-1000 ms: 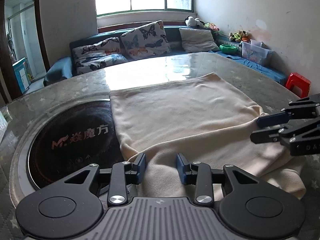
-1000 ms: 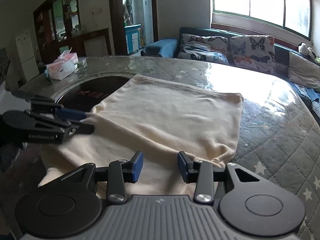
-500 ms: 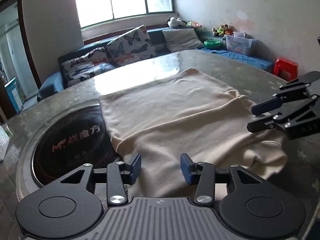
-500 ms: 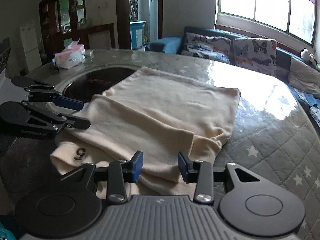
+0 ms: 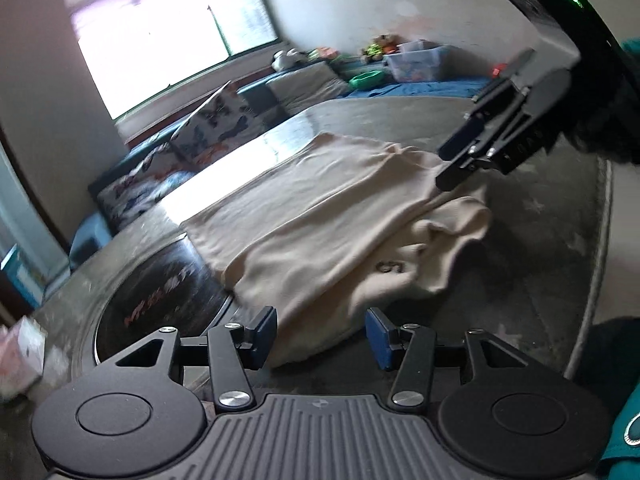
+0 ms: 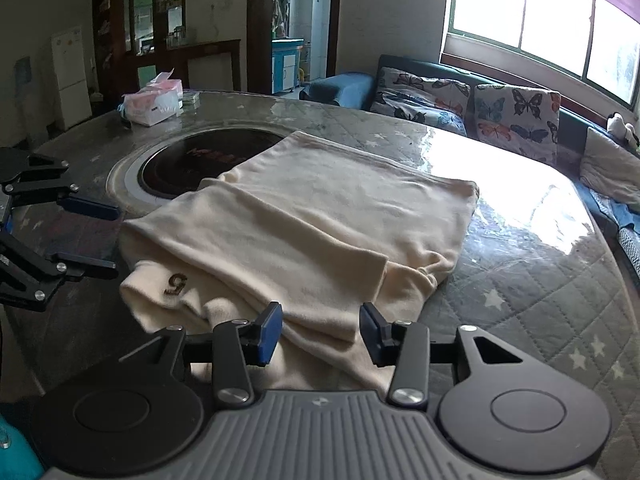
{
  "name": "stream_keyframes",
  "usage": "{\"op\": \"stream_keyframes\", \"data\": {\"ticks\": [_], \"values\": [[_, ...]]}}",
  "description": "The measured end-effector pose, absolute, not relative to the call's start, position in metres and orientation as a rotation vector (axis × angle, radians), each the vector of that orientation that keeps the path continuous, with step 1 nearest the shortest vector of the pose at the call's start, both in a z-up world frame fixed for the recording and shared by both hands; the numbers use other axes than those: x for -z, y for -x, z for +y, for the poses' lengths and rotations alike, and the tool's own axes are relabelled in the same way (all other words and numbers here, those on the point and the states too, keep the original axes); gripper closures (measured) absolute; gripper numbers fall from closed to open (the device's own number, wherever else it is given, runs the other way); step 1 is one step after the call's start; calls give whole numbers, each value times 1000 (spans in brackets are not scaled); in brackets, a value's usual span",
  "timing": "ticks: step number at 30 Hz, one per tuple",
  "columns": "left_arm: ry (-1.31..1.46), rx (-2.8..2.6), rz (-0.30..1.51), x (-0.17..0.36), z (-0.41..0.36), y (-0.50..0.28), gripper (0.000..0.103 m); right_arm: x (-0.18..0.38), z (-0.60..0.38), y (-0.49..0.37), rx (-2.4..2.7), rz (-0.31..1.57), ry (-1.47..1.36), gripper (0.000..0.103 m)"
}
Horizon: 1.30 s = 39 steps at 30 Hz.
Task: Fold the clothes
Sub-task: 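Grasp the sweatshirt hem with both grippers, then lift the hem with both grippers and fold it over toward the collar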
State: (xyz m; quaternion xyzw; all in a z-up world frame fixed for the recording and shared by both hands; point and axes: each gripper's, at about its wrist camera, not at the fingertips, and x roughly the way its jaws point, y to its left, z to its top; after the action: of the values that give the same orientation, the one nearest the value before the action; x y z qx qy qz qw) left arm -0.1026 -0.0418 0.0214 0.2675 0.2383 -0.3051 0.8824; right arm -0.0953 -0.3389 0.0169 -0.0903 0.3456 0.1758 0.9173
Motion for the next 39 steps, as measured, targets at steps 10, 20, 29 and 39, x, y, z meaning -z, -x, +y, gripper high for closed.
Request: {"op": "stream_keyframes", "data": {"ticks": [10, 20, 29, 39], "values": [[-575, 699, 448, -6, -67, 97, 66, -23, -343, 124, -387, 706, 296, 35], [-438, 679, 476, -24, -62, 70, 90, -12, -326, 132, -455, 663, 407, 20], [-398, 677, 502, -28, -63, 49, 91, 2, -306, 114, -479, 618, 475, 47], [-428, 659, 518, -22, -50, 56, 64, -3, -307, 89, -523, 678, 399, 86]]}}
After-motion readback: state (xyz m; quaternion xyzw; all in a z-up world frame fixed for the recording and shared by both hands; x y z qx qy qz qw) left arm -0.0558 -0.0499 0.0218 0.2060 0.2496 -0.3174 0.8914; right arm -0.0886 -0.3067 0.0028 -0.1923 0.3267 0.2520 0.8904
